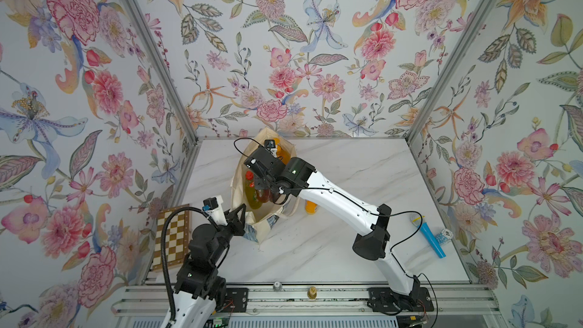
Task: Pack dish soap into the shopping bag
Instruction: Place the bottle of dish soap in the shopping bag.
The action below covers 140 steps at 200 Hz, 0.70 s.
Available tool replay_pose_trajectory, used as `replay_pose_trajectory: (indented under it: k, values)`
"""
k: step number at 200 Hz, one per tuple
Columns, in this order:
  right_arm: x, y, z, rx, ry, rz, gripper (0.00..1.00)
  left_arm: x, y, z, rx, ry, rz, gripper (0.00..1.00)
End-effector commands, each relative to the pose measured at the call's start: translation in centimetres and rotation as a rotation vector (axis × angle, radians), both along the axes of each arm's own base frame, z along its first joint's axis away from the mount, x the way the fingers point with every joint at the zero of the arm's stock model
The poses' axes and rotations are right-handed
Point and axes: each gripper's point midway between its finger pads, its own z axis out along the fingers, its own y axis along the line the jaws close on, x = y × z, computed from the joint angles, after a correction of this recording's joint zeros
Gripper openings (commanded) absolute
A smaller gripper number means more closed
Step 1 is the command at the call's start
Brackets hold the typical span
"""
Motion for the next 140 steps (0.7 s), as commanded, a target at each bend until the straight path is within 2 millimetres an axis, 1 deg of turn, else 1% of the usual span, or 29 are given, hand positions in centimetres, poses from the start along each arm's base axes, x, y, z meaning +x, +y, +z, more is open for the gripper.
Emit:
replay_pose_trajectory:
  k: [1,23,38,94,140]
  values:
    - [1.6,0.2,2.2,0.09,-0.065,-0.057,0.0,-0.6,-0.4,-1.0,0.033,0.053,-0.032,0.24]
    - [1.8,0.1,1.3,0.073,-0.052,-0.063,0.0,-0.6,-0.4,-0.6,0.034,0.046,-0.033,0.23]
    - [2.1,-0.2,0.2,0.058,-0.036,-0.078,0.0,-0.6,-0.5,-0.4,0.034,0.045,-0.035,0.21]
    - [3.3,-0.1,-3.2,0.029,0.012,-0.115,0.0,-0.9,-0.7,-0.2,0.034,0.052,-0.052,0.14]
    - [4.1,0.1,-4.4,0.017,0.015,-0.134,0.0,-1.2,-0.5,0.5,0.028,0.035,-0.048,0.05]
